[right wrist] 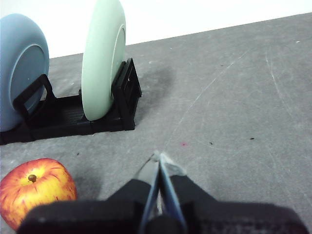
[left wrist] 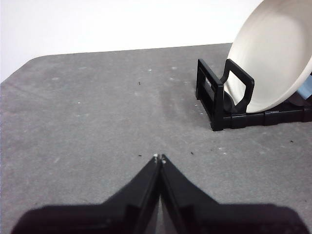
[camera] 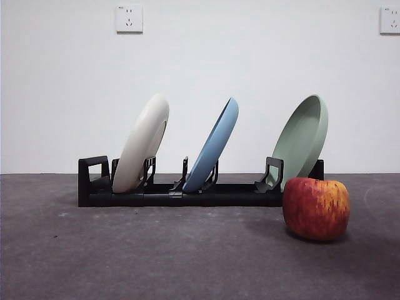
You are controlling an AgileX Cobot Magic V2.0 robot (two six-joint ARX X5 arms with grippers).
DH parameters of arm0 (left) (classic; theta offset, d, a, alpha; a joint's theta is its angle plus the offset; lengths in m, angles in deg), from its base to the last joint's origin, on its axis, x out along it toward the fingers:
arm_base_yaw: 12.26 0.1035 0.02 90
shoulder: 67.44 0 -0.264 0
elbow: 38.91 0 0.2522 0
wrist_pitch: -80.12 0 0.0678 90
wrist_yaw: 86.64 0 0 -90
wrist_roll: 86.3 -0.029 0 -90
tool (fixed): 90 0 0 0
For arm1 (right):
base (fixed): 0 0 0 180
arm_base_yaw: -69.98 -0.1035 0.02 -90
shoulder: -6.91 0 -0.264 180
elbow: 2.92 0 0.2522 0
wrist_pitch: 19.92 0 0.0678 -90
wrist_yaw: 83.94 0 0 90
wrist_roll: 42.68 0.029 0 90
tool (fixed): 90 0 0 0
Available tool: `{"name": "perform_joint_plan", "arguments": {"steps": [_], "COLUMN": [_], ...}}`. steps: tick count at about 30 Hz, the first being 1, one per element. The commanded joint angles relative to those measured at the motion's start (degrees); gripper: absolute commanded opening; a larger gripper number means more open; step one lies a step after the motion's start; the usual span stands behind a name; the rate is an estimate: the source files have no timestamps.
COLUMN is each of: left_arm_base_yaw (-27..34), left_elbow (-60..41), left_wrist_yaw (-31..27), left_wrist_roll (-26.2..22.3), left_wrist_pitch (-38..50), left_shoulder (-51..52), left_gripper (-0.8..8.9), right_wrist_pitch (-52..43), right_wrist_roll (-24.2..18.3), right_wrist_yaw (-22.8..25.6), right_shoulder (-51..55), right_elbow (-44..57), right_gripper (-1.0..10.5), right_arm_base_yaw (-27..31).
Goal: Take the yellow plate from the plate rack,put the plate on the table,take the apple from the table,put the apple in the plate
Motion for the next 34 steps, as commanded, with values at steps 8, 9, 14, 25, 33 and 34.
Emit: {"name": "perform_joint_plan", "arguments": {"steps": [8, 9, 14, 25, 33, 34], "left_arm_base_yaw": [0.2, 0.2, 0.2, 0.2, 0.2, 0.2], "left_elbow": [-0.8, -0.8, -0.7, 6.2, 20.0, 21.9], "left_wrist_yaw": [0.6, 1.3, 5.8, 10.4, 10.6, 10.9], "left_wrist_roll": [1.6, 3.2, 8.1, 15.6, 15.4, 15.4], "left_wrist_pitch": [1.0, 1.2, 3.1, 2.8, 2.8, 2.8], "left_shoulder": [0.2, 0.2, 0.2, -4.5, -17.9, -20.1], "left_gripper": [-0.03, -0.03, -0.07, -0.07, -0.07, -0.07], "right_wrist_pitch": [0.5, 0.5, 0.4, 1.4, 6.6, 7.2], "right_wrist_roll": [2.6, 4.1, 7.9, 11.7, 9.4, 9.1], "right_wrist_yaw": [-0.5, -0.4, -0.5, -0.5, -4.0, -5.3], "right_shoulder": [0.0, 0.0, 0.0, -5.4, -19.6, -21.7], "right_elbow": [0.7, 0.7, -0.2, -12.0, -27.0, -28.9], "right_gripper": [-0.1, -0.1, -0.1, -0.1, -0.1, -0.1], "right_arm_base_yaw": [-0.1, -0.1, -0.1, -0.1, -0.1, -0.1]}}
